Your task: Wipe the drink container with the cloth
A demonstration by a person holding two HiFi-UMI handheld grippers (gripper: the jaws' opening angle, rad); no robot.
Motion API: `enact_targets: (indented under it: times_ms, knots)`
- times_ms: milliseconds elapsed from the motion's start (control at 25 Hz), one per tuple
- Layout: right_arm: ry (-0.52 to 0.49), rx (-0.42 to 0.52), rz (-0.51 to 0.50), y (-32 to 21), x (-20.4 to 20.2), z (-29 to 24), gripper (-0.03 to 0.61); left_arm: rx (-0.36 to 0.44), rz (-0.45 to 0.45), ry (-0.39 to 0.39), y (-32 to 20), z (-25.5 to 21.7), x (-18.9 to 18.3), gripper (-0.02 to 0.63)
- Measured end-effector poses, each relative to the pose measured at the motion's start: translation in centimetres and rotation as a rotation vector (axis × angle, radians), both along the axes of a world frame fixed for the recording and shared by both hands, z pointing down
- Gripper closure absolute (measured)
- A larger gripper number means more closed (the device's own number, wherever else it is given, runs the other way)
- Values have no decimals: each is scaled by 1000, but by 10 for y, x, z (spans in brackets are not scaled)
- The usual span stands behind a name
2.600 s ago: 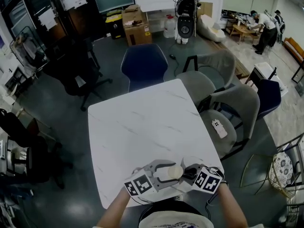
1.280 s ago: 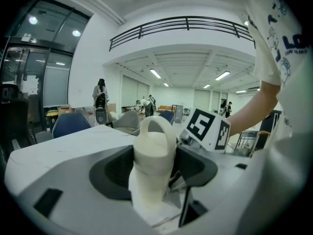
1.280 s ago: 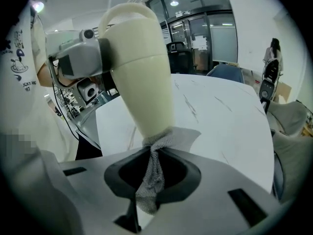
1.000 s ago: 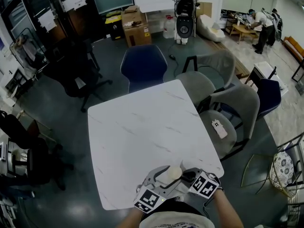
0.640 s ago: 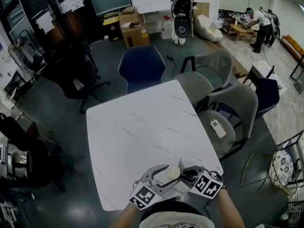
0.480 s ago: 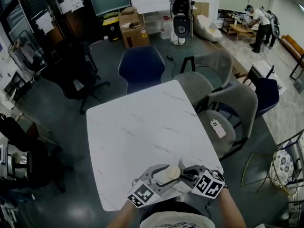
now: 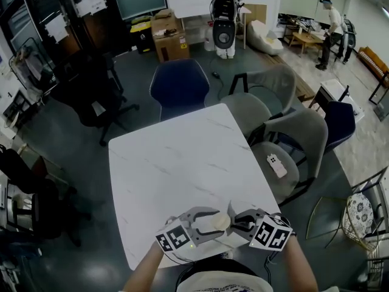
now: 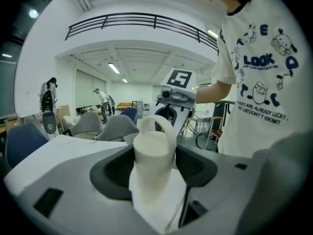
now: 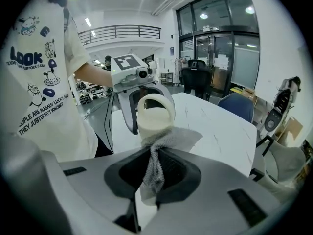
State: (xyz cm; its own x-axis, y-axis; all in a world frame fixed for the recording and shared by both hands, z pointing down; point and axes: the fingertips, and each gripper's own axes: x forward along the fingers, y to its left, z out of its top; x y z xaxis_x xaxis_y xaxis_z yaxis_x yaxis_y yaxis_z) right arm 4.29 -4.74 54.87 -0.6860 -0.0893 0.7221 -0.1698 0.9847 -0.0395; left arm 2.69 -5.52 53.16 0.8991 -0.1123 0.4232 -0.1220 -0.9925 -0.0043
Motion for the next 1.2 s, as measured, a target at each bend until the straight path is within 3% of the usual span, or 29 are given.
enact_targets:
  times_ms: [240,480,1200]
  knots:
    - [19,13,-77,-1,-1,-2,532,-5,99,-8,0,1,-1,342]
    - [35,12,-144,-3,-2,3,532,-11,123,-2,0,1,-1,342]
    - [78,-99,-65,-5,0,63,531,-12,95,21,0,0,1,341]
